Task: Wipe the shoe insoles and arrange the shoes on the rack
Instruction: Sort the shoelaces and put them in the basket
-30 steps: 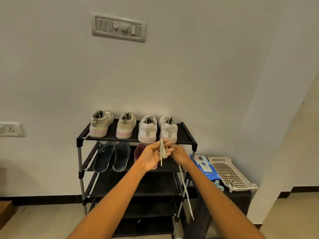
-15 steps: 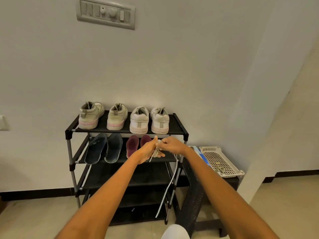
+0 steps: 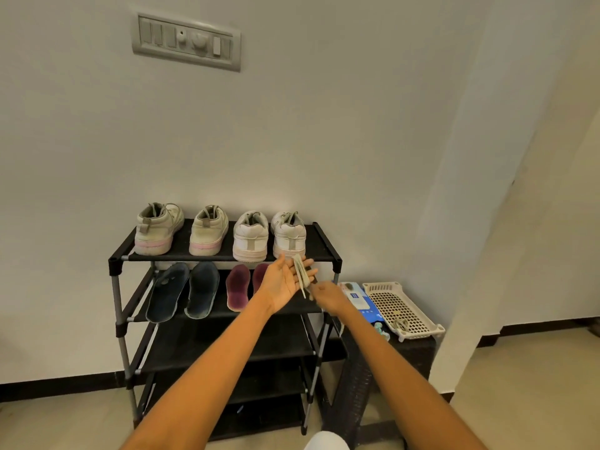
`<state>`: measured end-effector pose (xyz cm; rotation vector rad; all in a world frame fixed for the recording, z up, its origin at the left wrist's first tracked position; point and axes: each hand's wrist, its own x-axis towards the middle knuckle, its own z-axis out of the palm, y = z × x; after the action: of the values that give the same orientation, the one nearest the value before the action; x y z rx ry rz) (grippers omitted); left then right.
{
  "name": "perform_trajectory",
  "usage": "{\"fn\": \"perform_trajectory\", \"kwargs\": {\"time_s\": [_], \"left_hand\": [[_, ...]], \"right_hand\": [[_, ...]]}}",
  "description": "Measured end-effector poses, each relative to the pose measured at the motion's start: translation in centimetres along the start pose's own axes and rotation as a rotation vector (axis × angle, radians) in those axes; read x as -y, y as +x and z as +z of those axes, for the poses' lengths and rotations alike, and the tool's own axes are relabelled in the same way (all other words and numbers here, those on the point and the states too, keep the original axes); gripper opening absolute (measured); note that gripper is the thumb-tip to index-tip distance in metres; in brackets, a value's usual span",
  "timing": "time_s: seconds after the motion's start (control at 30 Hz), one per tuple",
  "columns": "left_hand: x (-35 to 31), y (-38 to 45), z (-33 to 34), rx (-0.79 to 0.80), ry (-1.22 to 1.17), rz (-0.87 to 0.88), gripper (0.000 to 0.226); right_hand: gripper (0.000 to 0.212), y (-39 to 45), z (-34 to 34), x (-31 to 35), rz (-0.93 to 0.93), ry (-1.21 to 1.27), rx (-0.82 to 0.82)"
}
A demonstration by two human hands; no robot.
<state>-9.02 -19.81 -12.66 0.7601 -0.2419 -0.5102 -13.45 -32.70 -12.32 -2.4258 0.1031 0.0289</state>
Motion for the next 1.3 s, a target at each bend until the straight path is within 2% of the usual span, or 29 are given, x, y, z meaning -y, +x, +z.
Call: {"fn": "perform_trajectory", "kwargs": {"time_s": [0.07,0.17,0.23,0.33,0.5,0.63,0.77,0.83,0.9,1.0,1.07,1.13,1.3], "left_hand": [[0.5,0.3,0.0,-0.083,0.204,0.026,0.056],[0.7,-0.2,0.1,-0.122,0.453,0.025,0.053],[0.8,-0.8,-0.1,-0.118,0.606,-0.039,0.055],[0.8,-1.5,-0.5,0.001,0.786,-0.134,0.057],[1.1,-3.6,1.0,0.171,0.631,-0.226,0.060],[0.5,-4.7,2.3,0.298,0.439,-0.270,0.049],[0.1,-4.6,3.9,0.199,0.152,-0.160,0.040],[0.1,-3.8,4.1,0.088,-0.024,-0.056,0.034],[0.1,-3.0,4.0,-0.035,-0.093,0.033,0.032],[0.3,-2.4,3.4,-0.131,-0.008,0.076,0.038],[0.5,-2.2,2.7,-0.133,0.067,0.072,0.040],[0.5,-2.0,2.2,-0.116,0.112,0.068,0.039],[0.5,-2.4,1.6,-0.120,0.132,0.041,0.031]], "right_hand": [[0.034,-0.8,0.1,0.1,-0.020,0.033,0.063],[0.032,-1.5,-0.8,0.8,-0.102,-0.015,0.171],[0.035,-1.2,-1.7,1.2,-0.153,-0.056,0.138],[0.035,-0.9,-3.5,1.6,-0.225,-0.066,-0.020],[0.024,-1.2,-5.3,1.5,-0.245,-0.055,-0.149],[0.021,-1.5,-4.8,0.3,-0.212,-0.048,-0.175],[0.030,-1.8,-2.4,-0.1,-0.145,0.004,-0.191],[0.030,-2.1,-1.4,0.3,-0.108,0.022,-0.184],[0.028,-2.6,-0.5,0.8,-0.120,0.054,-0.129],[0.017,-3.2,0.3,0.9,-0.151,0.049,-0.011],[0.016,-3.2,0.2,0.7,-0.160,0.002,-0.006],[0.013,-3.2,-0.3,0.5,-0.161,-0.001,-0.043],[0.015,-4.0,-1.1,0.2,-0.215,0.040,-0.256]]}}
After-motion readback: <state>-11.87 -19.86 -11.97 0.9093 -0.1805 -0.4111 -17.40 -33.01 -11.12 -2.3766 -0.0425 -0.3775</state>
